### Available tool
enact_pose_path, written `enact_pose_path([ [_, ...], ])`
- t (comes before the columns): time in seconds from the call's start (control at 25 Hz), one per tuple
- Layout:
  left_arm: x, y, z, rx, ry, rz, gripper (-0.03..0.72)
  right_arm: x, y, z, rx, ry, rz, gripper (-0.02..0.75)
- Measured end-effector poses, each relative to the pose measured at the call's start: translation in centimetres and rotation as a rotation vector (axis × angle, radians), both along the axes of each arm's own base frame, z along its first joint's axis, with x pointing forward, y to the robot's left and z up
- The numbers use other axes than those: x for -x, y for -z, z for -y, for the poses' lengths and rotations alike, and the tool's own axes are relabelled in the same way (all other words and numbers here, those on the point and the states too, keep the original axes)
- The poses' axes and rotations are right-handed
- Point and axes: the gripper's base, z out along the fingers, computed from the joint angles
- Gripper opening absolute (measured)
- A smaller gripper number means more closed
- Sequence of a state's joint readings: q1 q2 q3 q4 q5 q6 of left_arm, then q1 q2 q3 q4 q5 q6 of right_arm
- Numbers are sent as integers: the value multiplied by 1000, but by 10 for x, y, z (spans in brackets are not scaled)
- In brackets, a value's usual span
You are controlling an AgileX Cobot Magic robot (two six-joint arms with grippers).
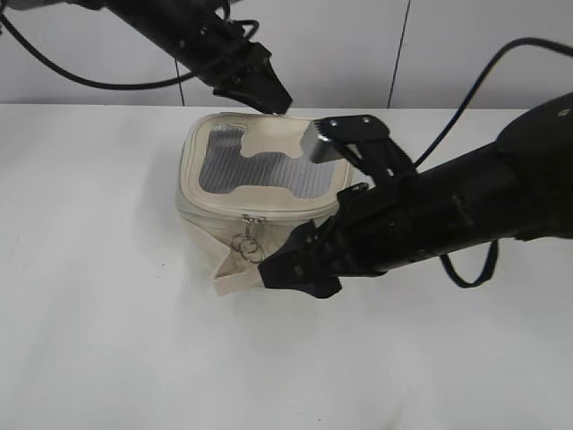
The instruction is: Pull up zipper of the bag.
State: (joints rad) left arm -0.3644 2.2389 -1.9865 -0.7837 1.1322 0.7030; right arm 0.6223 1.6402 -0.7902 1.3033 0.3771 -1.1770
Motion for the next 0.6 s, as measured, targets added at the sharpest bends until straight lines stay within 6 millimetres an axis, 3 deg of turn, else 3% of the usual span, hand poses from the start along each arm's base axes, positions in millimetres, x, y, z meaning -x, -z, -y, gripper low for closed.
enact_pose_path([
  [0.16, -1, -37, -34, -68, -120, 49, 211, -3, -16, 32, 11, 59, -100, 579],
  [0.32, 12, -70, -56, -171, -243, 95, 175, -4, -33, 69, 65, 197, -174, 579],
  [0.44, 31, -86, -68, -211, -297, 122, 164, 4, -44, 86, 144, 245, -182, 580],
  [0.6, 78, -102, -87, -229, -353, 154, 160, 22, -61, 96, 194, 248, -208, 580],
])
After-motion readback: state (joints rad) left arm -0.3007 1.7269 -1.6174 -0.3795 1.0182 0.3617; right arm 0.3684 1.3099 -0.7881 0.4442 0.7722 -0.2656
